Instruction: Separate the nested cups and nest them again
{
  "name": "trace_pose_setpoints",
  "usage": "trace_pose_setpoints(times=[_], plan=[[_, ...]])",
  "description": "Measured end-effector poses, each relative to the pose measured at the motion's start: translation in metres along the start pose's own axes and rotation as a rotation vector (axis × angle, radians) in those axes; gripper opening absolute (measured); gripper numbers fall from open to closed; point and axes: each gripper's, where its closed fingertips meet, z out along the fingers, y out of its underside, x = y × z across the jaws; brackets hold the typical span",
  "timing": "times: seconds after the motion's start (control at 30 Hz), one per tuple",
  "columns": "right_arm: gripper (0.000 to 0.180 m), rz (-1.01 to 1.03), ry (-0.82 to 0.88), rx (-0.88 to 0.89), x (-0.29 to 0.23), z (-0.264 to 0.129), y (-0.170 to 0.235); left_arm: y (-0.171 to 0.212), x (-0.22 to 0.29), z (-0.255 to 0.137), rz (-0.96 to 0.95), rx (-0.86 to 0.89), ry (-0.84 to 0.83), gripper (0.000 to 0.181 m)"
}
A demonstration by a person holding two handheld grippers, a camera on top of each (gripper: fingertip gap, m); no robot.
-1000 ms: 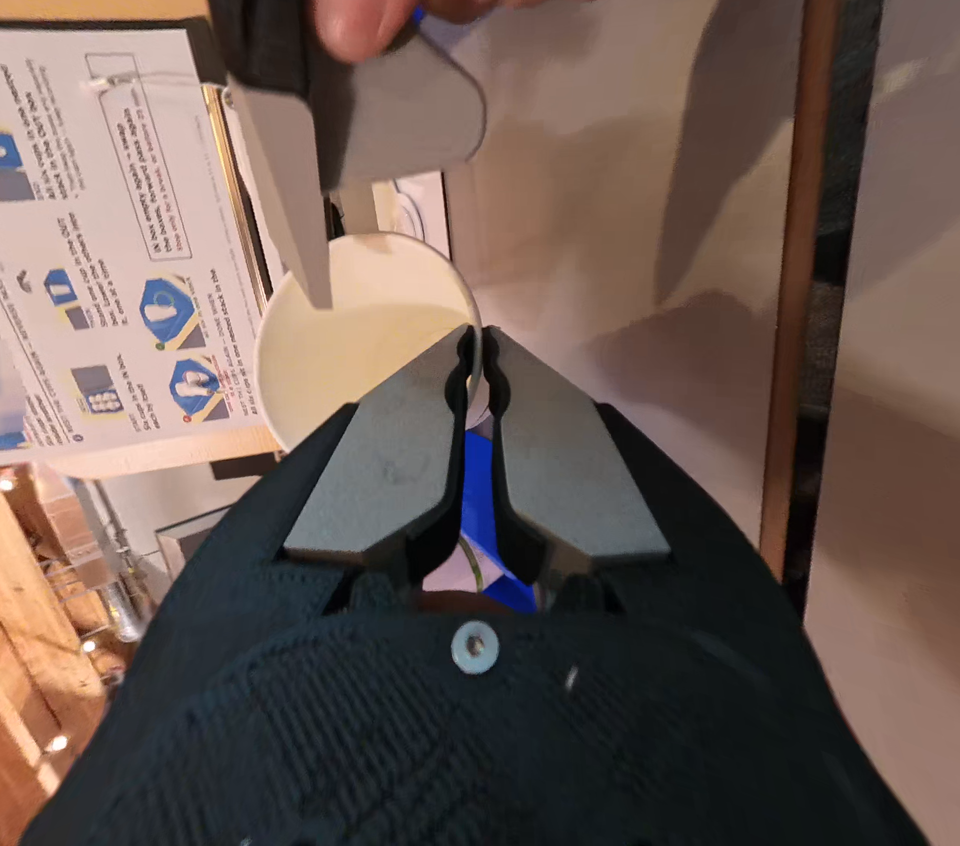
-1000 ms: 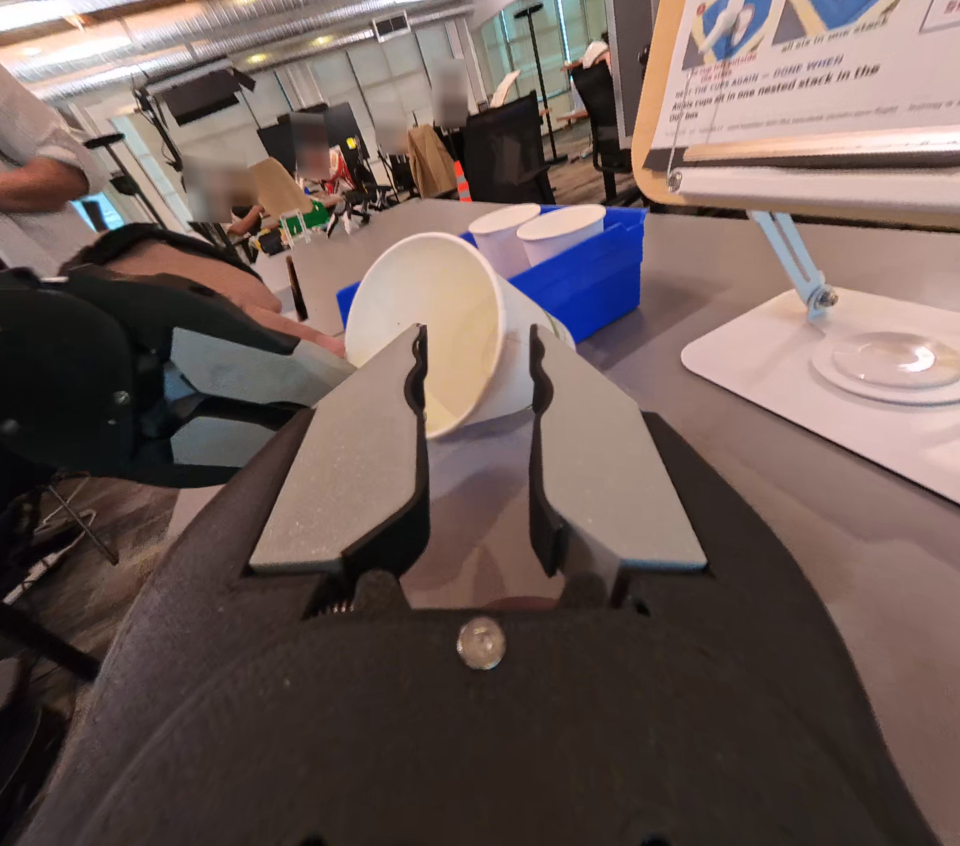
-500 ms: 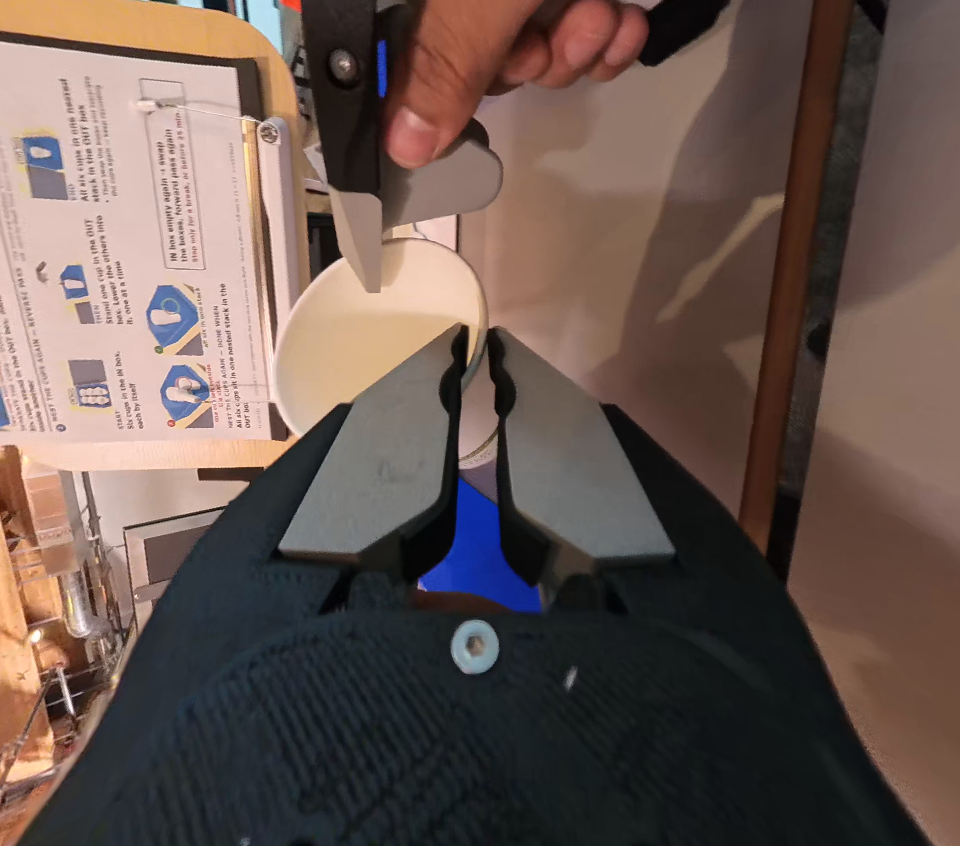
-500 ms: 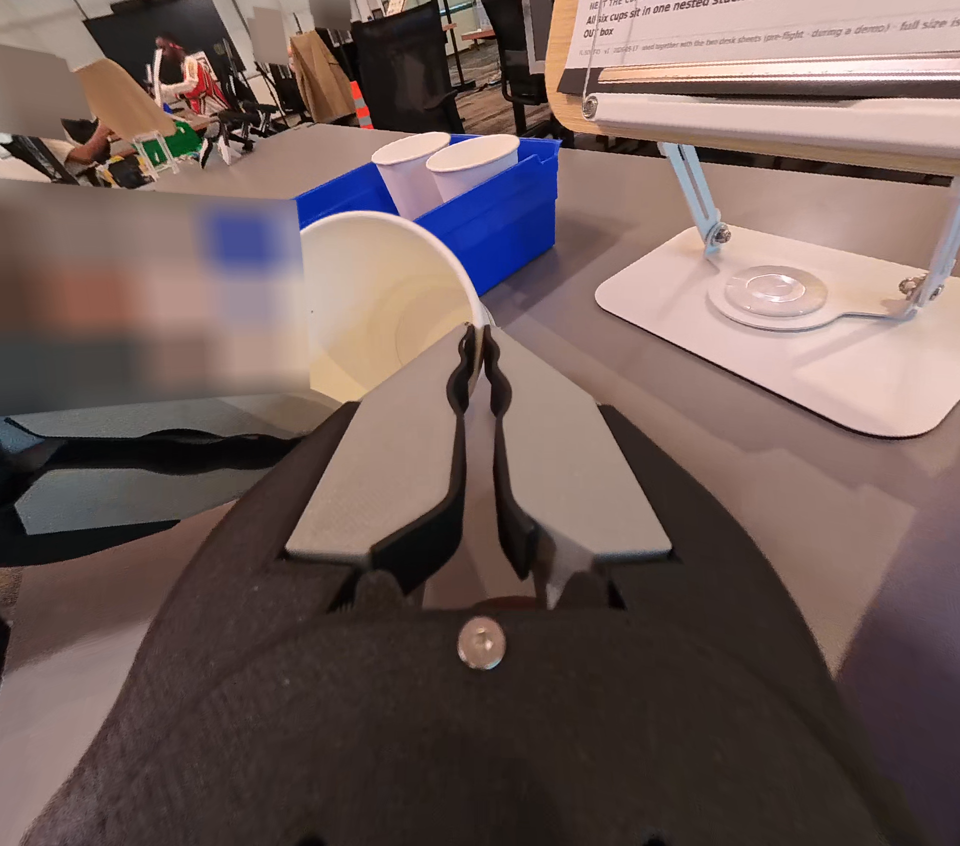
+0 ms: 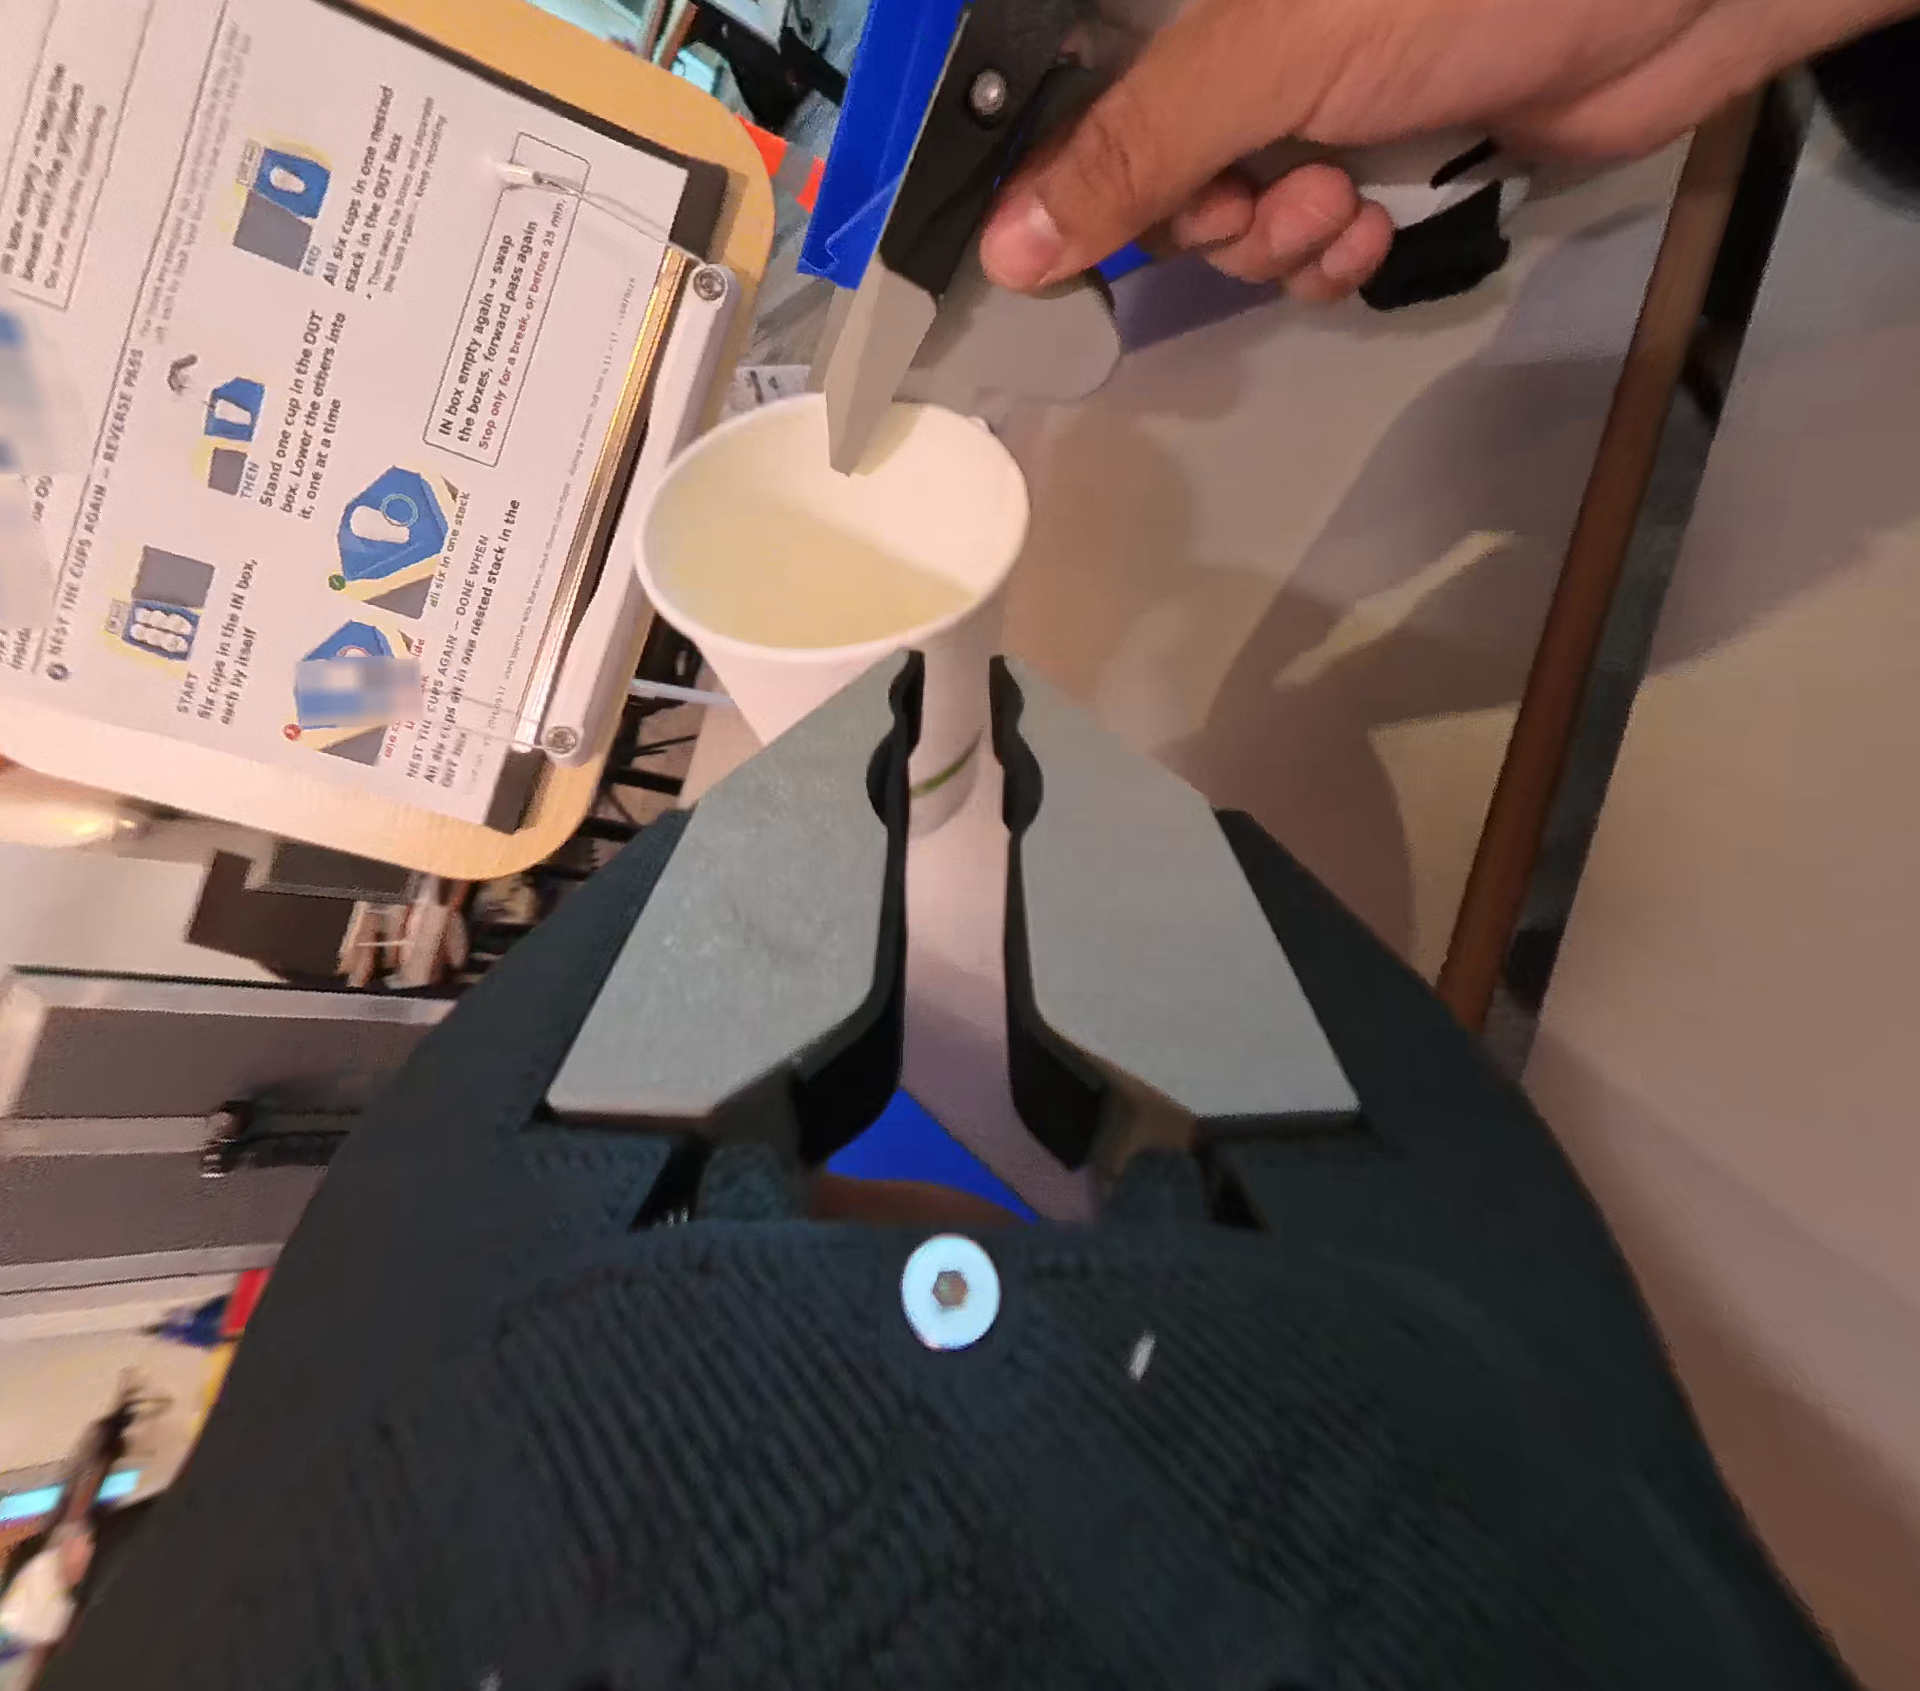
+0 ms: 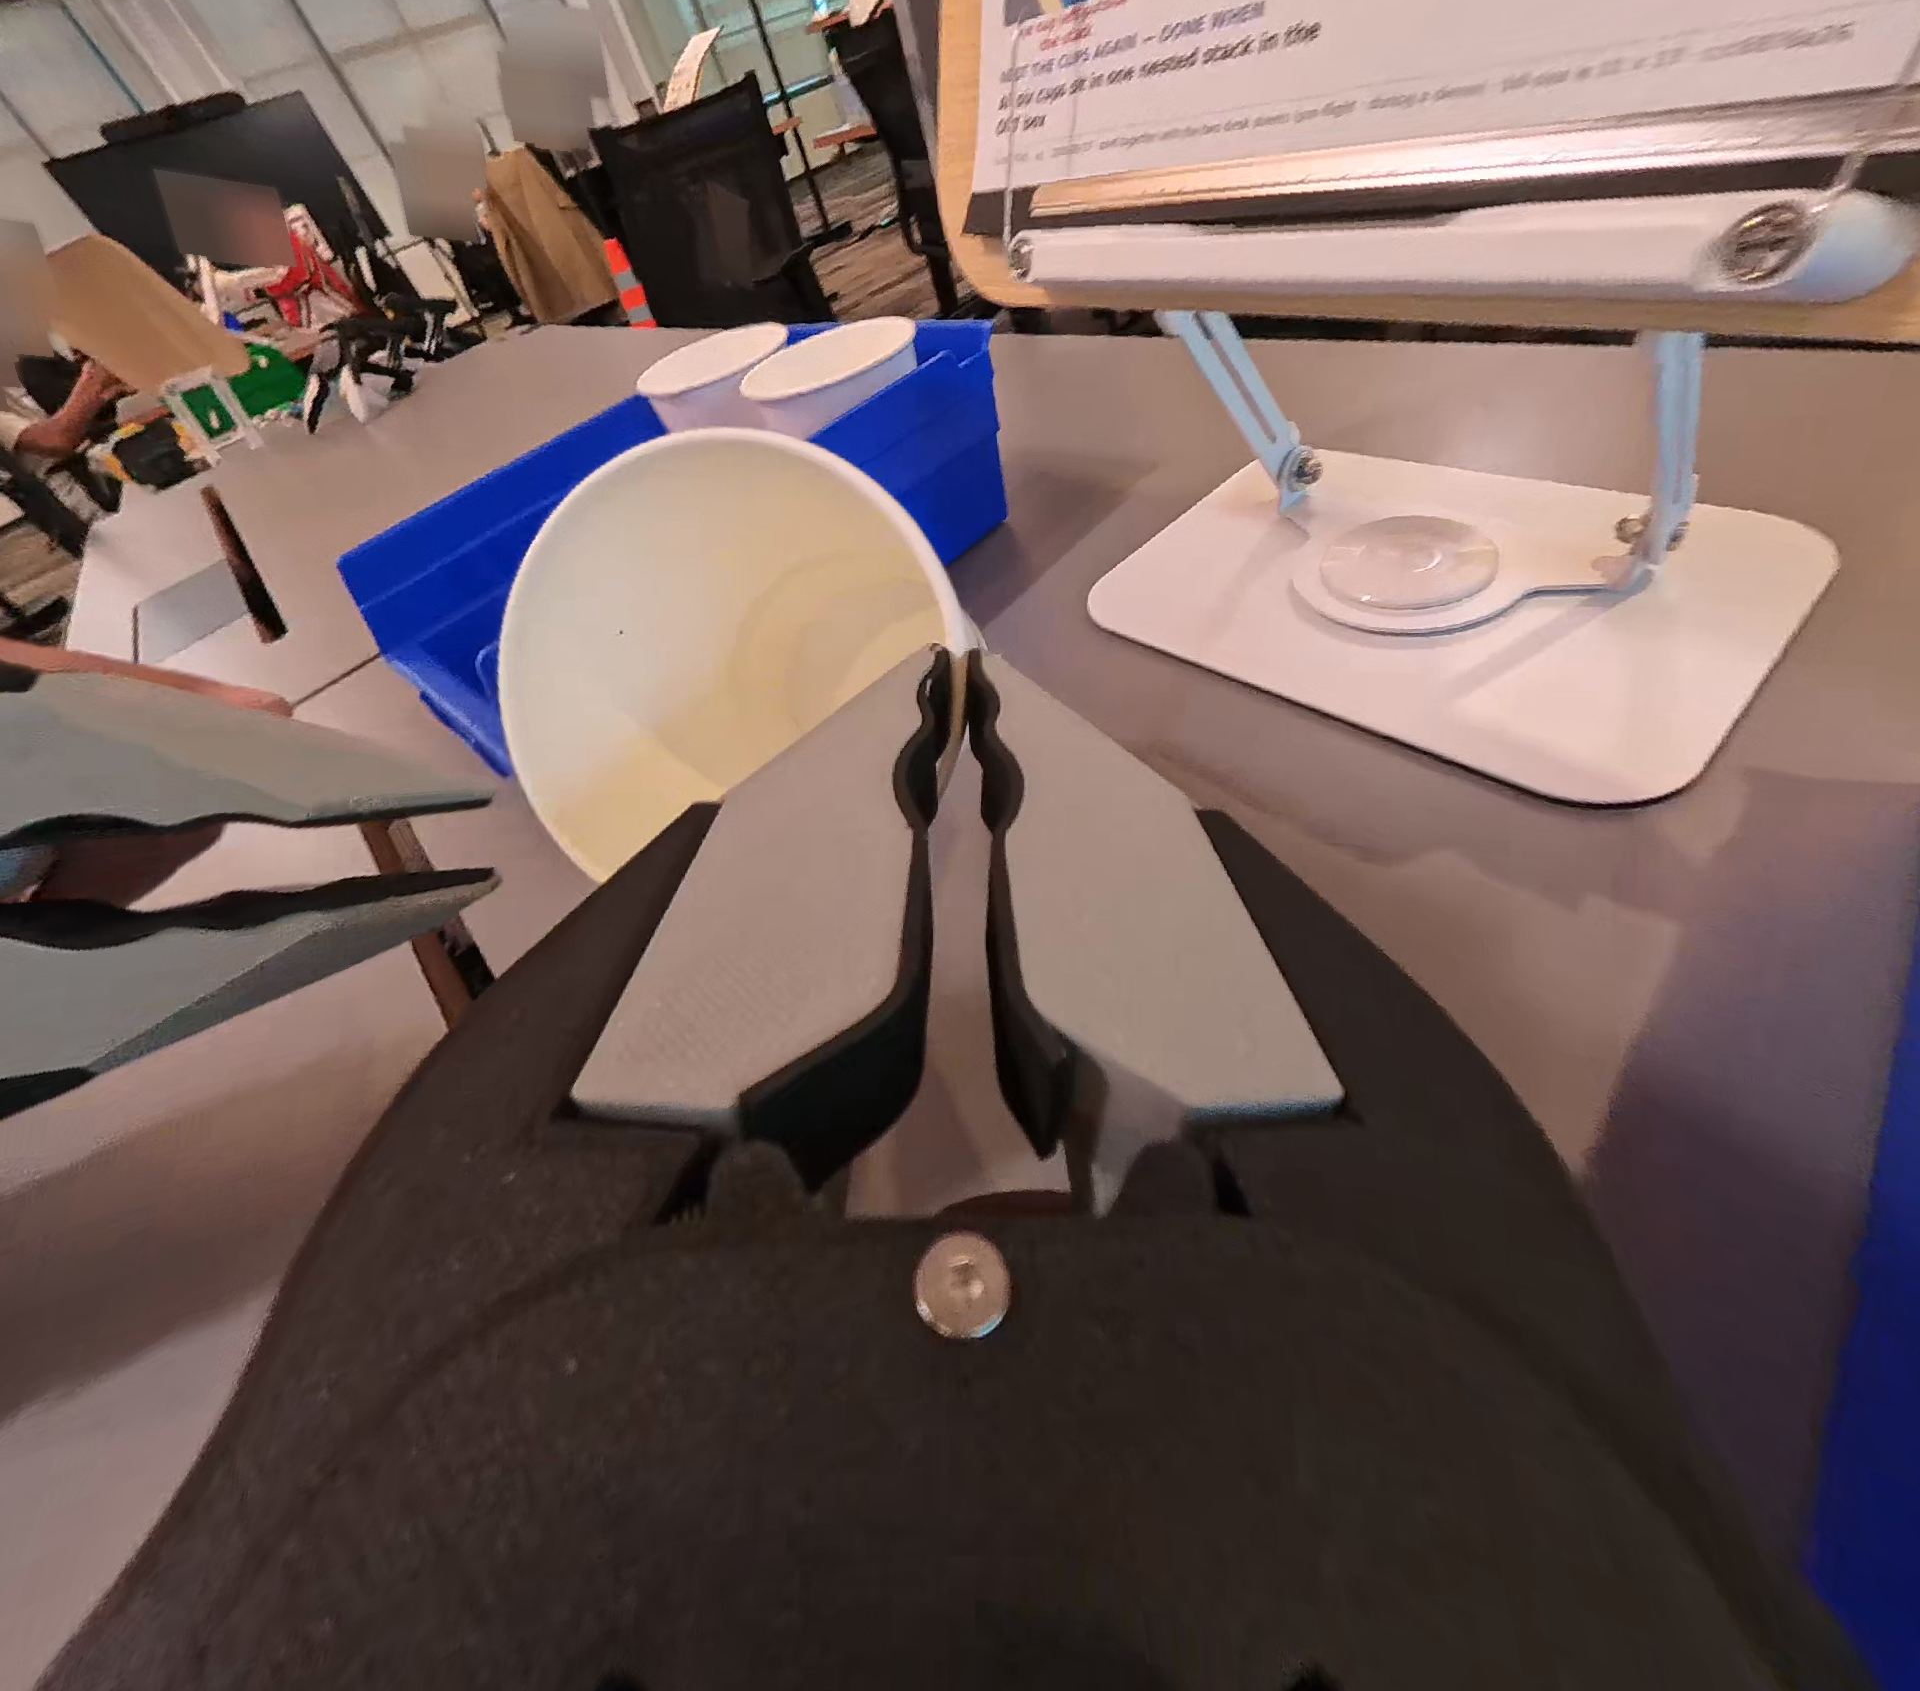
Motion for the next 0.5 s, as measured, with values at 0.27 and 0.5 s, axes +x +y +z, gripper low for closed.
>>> trace_pose_setpoints(times=[0.27,0.5], plan=[[0.0,-0.04,0.08,0.125,0.012,-0.02,-0.03,0.006,0.003,-0.001,-0.199,0.069,0.087,0.004],[0.0,-0.092,0.108,0.215,0.01,-0.04,-0.055,0.004,0.018,0.015,-0.33,0.139,0.203,0.004]])
